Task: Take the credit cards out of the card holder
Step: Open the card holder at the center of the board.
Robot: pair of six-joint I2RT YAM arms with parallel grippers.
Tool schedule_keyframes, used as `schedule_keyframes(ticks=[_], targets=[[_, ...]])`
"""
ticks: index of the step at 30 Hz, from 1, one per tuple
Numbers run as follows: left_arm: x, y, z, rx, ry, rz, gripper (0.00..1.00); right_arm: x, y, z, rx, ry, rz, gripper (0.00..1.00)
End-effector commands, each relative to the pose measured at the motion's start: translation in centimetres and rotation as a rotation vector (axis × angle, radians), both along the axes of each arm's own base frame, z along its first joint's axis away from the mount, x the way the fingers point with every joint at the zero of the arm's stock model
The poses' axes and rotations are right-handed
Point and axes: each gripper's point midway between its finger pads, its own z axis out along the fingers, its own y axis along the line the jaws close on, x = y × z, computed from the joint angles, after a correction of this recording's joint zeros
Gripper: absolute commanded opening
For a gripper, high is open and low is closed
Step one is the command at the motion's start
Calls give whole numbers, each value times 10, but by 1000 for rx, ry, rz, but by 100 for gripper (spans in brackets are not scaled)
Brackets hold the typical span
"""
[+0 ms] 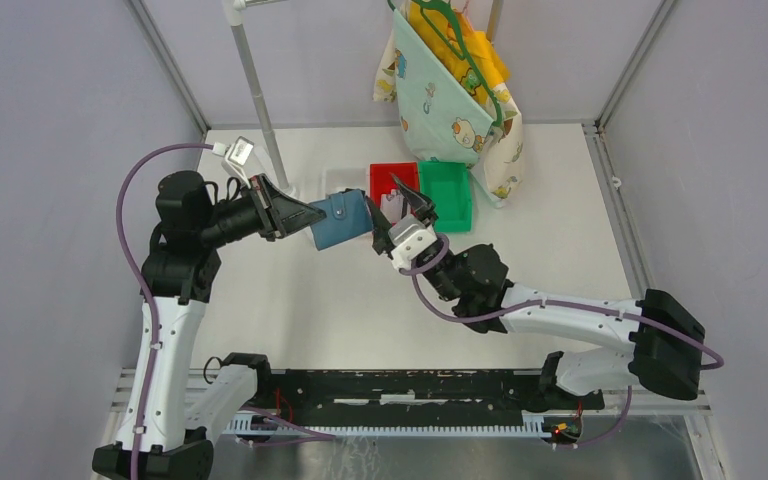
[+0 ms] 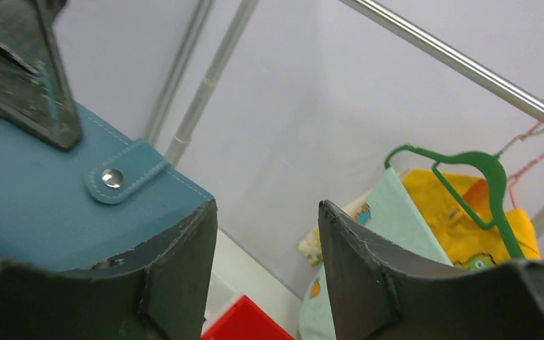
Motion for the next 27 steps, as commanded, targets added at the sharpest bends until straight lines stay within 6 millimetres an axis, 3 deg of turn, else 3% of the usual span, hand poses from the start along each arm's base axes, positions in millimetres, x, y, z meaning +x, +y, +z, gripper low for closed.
schedule_keyframes(ticks=[1, 14, 19, 27], targets=[[0, 1, 20, 18, -107, -4, 2, -22, 25, -8, -50, 28, 187, 60], [1, 2, 20, 30, -124, -4, 2, -44, 54, -12, -148, 24, 360, 63], [-2, 0, 22, 20, -120, -23, 2, -38, 61, -11, -177, 4, 336, 58], [-22, -8, 29, -9, -130, -125, 2, -31, 72, -12, -218, -34, 308, 49]])
